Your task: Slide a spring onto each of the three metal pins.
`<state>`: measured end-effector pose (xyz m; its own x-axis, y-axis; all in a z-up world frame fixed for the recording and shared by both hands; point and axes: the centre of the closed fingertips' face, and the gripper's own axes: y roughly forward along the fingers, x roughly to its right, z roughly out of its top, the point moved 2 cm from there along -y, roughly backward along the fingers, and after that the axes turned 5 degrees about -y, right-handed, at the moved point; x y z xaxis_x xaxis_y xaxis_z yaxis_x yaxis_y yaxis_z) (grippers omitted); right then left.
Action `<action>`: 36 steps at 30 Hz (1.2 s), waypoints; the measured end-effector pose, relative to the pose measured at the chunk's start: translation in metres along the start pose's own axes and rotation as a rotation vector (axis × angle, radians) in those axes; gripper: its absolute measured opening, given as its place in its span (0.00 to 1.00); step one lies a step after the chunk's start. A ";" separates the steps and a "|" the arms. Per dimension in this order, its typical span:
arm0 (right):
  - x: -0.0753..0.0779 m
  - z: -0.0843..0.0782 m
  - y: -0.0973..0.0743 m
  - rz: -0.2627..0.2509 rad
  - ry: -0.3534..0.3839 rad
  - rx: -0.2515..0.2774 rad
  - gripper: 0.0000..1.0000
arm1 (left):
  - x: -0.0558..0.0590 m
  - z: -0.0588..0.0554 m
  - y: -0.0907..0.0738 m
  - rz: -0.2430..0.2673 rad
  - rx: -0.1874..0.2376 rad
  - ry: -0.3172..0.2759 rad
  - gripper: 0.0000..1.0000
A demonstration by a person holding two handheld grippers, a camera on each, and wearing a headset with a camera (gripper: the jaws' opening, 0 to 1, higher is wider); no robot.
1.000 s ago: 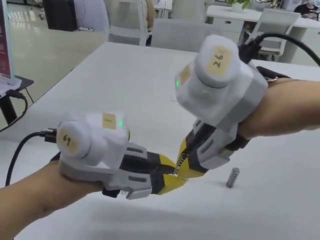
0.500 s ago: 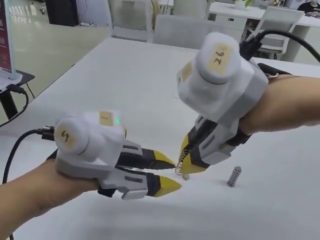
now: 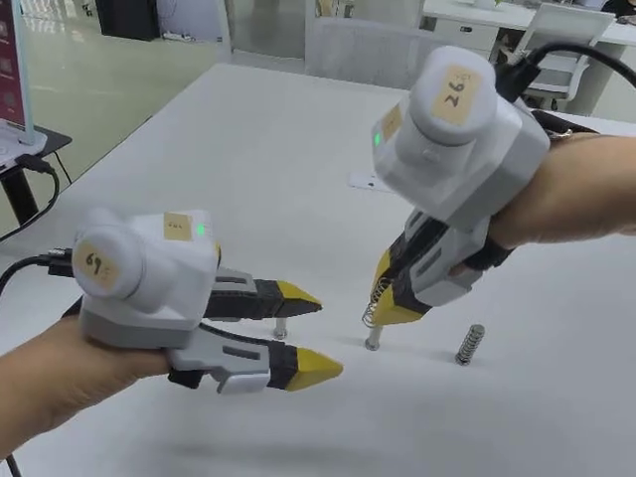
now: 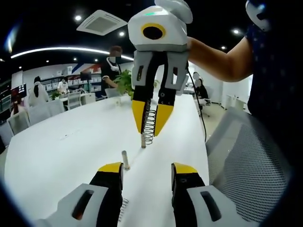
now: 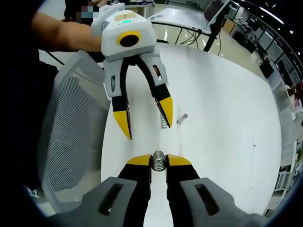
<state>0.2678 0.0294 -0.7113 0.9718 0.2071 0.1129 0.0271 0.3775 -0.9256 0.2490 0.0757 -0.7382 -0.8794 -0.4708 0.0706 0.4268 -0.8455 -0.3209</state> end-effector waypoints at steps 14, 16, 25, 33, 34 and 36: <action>0.019 -0.010 -0.001 -0.020 0.028 -0.014 0.09 | -0.014 -0.012 -0.021 0.084 0.017 -0.044 0.43; 0.023 -0.013 0.000 -0.025 0.033 -0.022 0.09 | -0.018 -0.015 -0.025 0.103 0.019 -0.052 0.45; 0.034 -0.022 0.002 -0.040 0.058 -0.036 0.09 | -0.028 -0.022 -0.038 0.160 0.019 -0.079 0.51; 0.042 -0.027 0.007 -0.041 0.072 -0.049 0.09 | -0.033 -0.030 -0.044 0.202 0.009 -0.105 0.59; 0.042 -0.028 0.008 -0.041 0.071 -0.052 0.09 | -0.033 -0.031 -0.045 0.204 0.008 -0.109 0.59; 0.043 -0.029 0.010 -0.039 0.069 -0.058 0.09 | -0.032 -0.032 -0.045 0.206 0.006 -0.109 0.59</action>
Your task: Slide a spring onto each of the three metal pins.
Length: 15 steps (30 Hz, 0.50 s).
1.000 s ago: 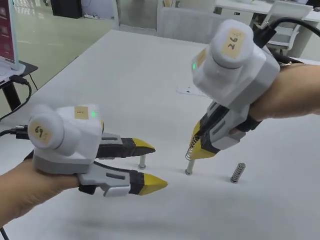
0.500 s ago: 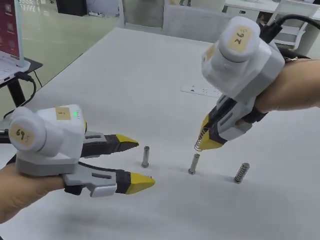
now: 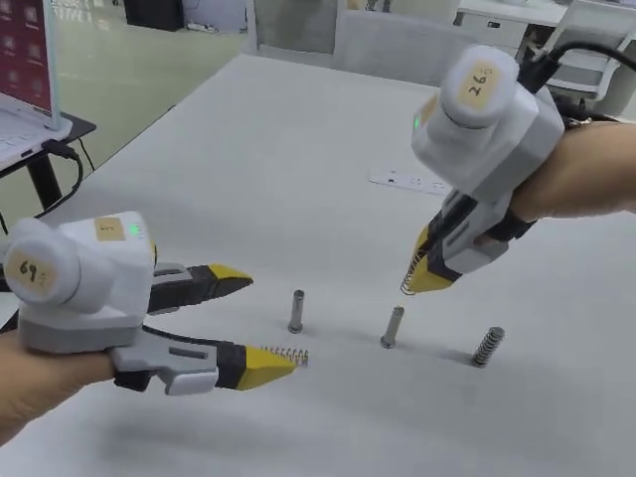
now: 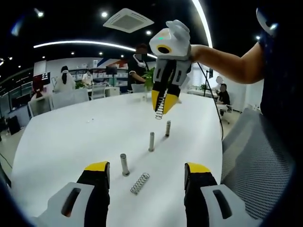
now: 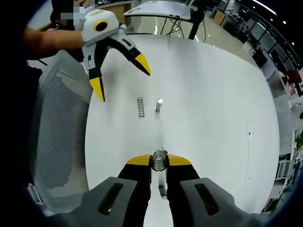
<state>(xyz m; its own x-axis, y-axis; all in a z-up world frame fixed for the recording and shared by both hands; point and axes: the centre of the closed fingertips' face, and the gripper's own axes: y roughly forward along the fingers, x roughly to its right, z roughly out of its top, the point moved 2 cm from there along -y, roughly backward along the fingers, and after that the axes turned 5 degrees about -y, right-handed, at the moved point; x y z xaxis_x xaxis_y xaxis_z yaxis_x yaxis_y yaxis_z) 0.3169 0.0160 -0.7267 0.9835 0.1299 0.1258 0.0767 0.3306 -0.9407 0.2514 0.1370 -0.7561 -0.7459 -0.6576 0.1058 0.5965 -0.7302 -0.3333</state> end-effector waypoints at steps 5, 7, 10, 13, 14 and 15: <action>0.003 -0.003 0.007 0.010 -0.001 -0.019 0.09 | -0.001 0.000 -0.001 0.008 0.002 -0.005 0.61; 0.004 -0.005 0.011 0.016 -0.004 -0.029 0.09 | -0.001 0.000 -0.001 0.010 0.003 -0.008 0.61; 0.005 -0.006 0.016 0.023 -0.010 -0.042 0.09 | -0.001 0.000 -0.001 0.012 0.005 -0.010 0.61; 0.007 -0.008 0.022 0.032 -0.008 -0.049 0.09 | 0.000 0.000 -0.002 0.012 0.005 -0.009 0.62; 0.009 -0.010 0.025 0.037 -0.006 -0.052 0.09 | 0.000 0.000 -0.002 0.012 0.004 -0.011 0.62; 0.010 -0.011 0.027 0.038 -0.005 -0.054 0.09 | 0.000 0.000 -0.002 0.013 0.003 -0.012 0.62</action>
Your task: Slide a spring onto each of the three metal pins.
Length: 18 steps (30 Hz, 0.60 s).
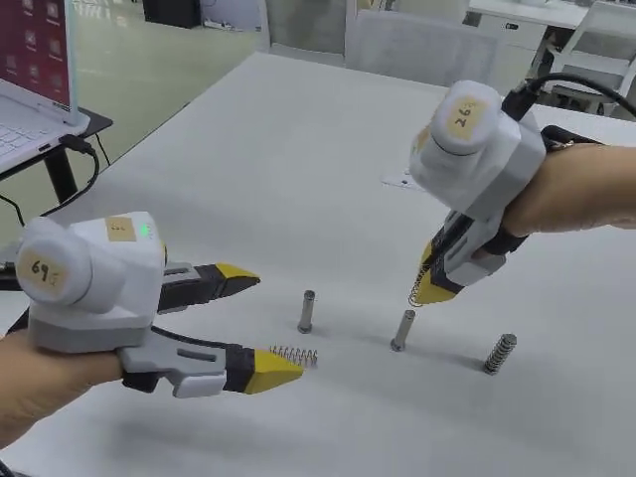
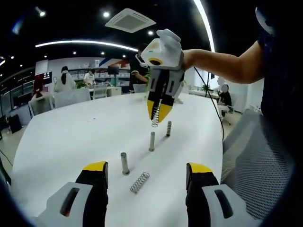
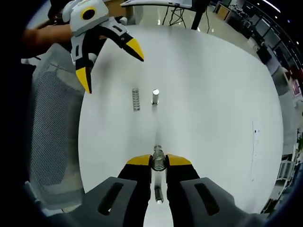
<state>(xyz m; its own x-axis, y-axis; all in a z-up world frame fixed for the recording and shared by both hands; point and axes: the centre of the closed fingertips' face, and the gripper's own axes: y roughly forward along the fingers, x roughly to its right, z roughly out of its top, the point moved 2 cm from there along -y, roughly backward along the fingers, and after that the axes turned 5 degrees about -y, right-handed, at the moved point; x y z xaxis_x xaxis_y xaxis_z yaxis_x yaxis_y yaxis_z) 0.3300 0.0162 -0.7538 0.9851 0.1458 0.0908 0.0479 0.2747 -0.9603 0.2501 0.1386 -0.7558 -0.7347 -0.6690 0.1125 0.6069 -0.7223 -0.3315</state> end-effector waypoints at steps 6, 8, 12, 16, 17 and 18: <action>0.002 -0.006 0.008 0.009 0.008 -0.023 0.09 | 0.000 -0.001 -0.001 0.003 0.001 -0.004 0.63; 0.003 -0.007 0.011 0.011 0.013 -0.019 0.09 | 0.000 0.000 -0.001 0.002 0.003 -0.004 0.63; 0.003 -0.007 0.013 0.016 0.018 -0.020 0.09 | -0.001 0.000 0.000 0.003 0.002 -0.003 0.63; 0.004 -0.005 0.014 0.017 0.020 -0.011 0.09 | -0.001 -0.001 0.000 0.003 -0.002 -0.001 0.62; 0.004 -0.005 0.015 0.018 0.020 -0.011 0.09 | -0.001 -0.001 0.000 0.002 -0.003 -0.001 0.62; 0.004 -0.005 0.016 0.020 0.021 -0.013 0.09 | 0.000 -0.001 0.001 0.001 -0.004 -0.001 0.62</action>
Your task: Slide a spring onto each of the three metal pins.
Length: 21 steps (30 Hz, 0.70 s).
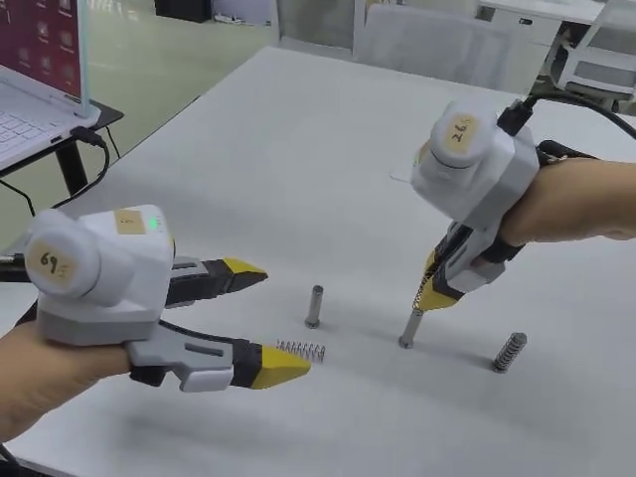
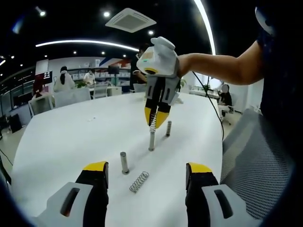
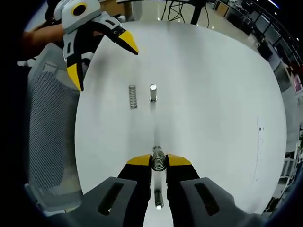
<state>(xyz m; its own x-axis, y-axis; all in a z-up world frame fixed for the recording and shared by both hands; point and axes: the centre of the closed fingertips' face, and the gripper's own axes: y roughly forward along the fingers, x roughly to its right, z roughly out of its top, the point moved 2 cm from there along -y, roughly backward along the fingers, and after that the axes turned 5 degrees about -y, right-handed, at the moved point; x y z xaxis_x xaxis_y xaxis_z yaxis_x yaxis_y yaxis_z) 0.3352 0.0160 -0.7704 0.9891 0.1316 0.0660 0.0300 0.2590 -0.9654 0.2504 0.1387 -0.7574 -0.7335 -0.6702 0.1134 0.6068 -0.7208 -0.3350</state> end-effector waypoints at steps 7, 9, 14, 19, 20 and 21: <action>0.001 -0.003 0.008 0.012 0.013 -0.001 0.09 | 0.001 0.000 0.000 -0.004 -0.004 0.004 0.61; 0.000 -0.004 0.012 0.016 0.015 -0.003 0.09 | 0.000 0.000 0.000 -0.003 -0.004 0.005 0.60; 0.001 -0.006 0.020 0.017 0.021 -0.008 0.09 | 0.000 0.001 -0.001 -0.001 -0.005 0.007 0.60; 0.000 -0.008 0.028 0.020 0.022 -0.019 0.09 | 0.001 0.002 0.000 -0.002 -0.005 0.011 0.60; 0.000 -0.008 0.030 0.019 0.024 -0.019 0.09 | 0.001 0.002 0.000 -0.002 -0.006 0.011 0.60; 0.000 -0.009 0.032 0.023 0.028 -0.021 0.09 | 0.001 0.001 0.000 -0.002 -0.007 0.011 0.60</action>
<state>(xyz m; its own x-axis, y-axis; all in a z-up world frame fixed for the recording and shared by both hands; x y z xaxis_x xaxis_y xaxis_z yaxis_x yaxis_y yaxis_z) 0.3370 0.0156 -0.8034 0.9932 0.1103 0.0368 0.0098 0.2357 -0.9718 0.2498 0.1379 -0.7558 -0.7379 -0.6669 0.1036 0.6034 -0.7207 -0.3414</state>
